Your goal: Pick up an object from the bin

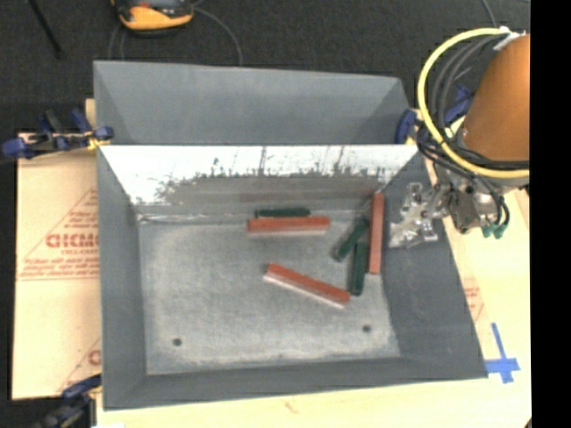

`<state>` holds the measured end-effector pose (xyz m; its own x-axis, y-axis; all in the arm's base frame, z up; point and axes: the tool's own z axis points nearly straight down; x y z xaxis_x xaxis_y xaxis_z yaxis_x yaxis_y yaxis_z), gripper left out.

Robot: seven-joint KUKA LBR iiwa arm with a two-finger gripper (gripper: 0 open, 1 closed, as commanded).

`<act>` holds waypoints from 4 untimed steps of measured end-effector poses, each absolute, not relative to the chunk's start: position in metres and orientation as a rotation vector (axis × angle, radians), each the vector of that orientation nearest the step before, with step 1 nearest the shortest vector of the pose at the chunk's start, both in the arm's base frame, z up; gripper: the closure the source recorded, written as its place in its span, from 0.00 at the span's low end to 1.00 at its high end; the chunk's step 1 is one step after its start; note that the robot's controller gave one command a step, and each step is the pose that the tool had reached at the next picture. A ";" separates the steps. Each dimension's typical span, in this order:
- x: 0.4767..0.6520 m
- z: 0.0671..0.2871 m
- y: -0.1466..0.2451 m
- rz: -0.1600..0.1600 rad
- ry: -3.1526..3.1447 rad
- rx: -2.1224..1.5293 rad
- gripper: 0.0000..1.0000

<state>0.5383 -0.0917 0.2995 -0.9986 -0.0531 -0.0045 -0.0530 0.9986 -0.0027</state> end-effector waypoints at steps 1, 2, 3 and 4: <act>0.538 0.299 -0.092 -0.004 3.136 -0.083 1.00; 0.560 0.159 -0.061 -0.003 3.131 -0.118 0.00; 0.559 0.150 -0.059 -0.002 3.137 -0.122 0.00; 0.554 0.110 -0.057 -0.006 3.125 -0.169 0.00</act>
Offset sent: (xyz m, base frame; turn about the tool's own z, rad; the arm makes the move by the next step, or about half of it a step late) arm 0.0204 0.0342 -0.1490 -0.0232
